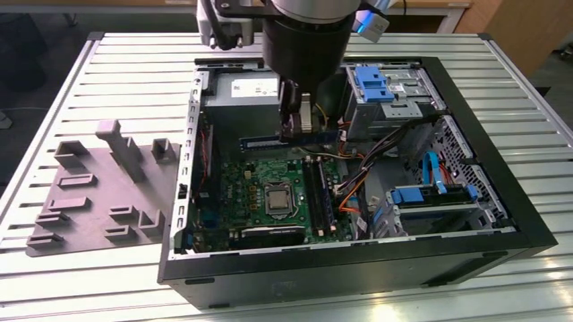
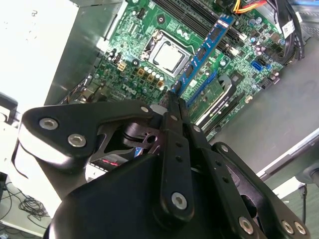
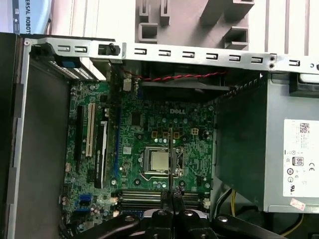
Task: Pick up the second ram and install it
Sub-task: 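Pick up the second ram and move it above second insertion slot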
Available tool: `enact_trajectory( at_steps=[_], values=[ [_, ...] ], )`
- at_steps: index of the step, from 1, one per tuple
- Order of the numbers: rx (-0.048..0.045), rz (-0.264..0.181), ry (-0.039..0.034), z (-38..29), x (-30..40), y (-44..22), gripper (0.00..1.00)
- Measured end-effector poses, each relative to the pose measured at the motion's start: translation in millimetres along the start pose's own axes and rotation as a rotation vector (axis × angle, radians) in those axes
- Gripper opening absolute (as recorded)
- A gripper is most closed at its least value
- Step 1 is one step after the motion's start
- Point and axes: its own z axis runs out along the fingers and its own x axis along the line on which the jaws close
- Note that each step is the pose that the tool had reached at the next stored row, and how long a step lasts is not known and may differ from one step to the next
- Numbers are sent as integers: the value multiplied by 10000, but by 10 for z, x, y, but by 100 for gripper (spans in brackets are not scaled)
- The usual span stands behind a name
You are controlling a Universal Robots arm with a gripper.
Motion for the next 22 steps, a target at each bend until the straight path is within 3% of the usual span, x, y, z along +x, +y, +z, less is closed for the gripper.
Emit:
enact_trajectory(
  at_steps=[12,22],
  values=[
    [1,119,-5,107,9,-88,12],
    [0,196,-7,156,13,-111,12]
  ],
)
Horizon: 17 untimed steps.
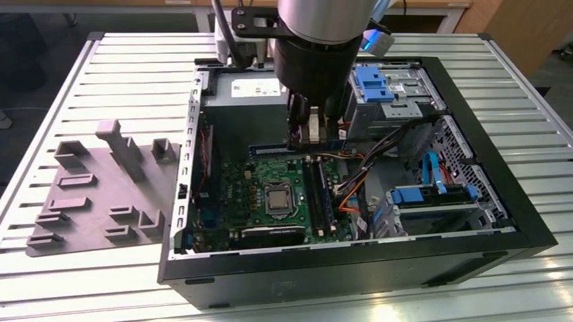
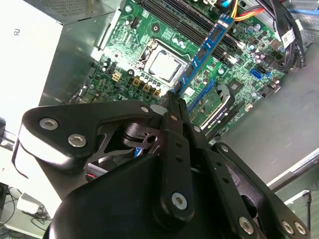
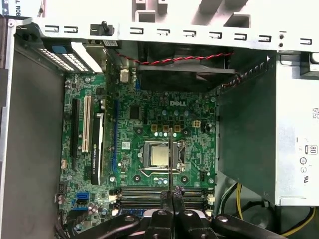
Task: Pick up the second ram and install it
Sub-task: 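Pick up the second ram and move it above second insertion slot, then insert the second ram into the second slot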
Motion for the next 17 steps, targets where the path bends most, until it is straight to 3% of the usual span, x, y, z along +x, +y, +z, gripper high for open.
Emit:
enact_trajectory(
  at_steps=[13,17],
  values=[
    [2,12,-2,6,0,-2,12],
    [22,380,-25,8,0,-3,12]
  ],
)
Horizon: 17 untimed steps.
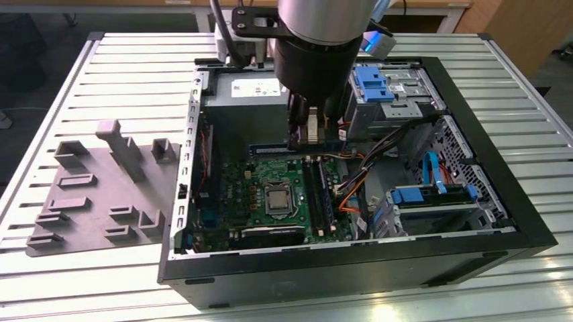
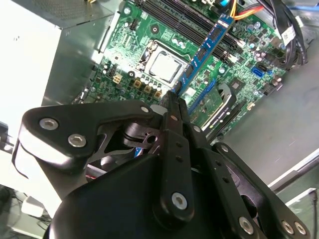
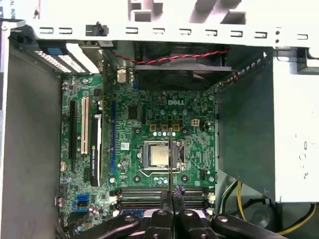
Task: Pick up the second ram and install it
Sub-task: 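Insert the second ram into the second slot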
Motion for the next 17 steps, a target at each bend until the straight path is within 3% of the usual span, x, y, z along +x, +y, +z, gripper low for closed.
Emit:
enact_trajectory(
  at_steps=[17],
  values=[
    [121,2218,-122,12,1,0,12]
  ],
)
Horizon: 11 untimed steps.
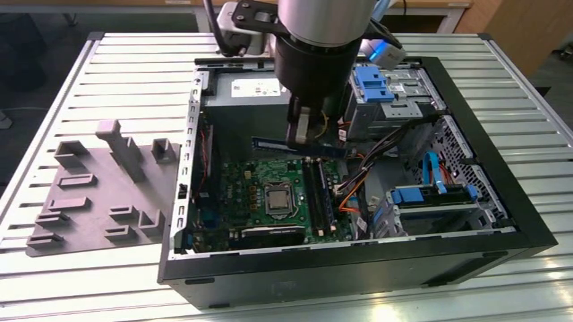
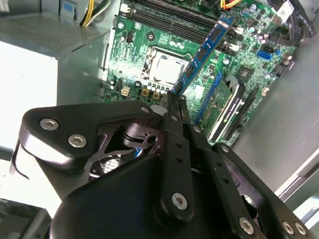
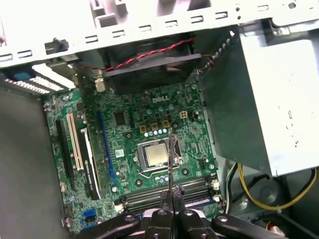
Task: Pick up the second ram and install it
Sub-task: 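Insert the second ram into the second slot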
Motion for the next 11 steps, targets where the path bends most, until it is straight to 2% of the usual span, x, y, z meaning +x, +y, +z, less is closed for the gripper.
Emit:
enact_trajectory(
  at_steps=[11],
  values=[
    [76,1393,-76,5,0,0,12]
  ],
)
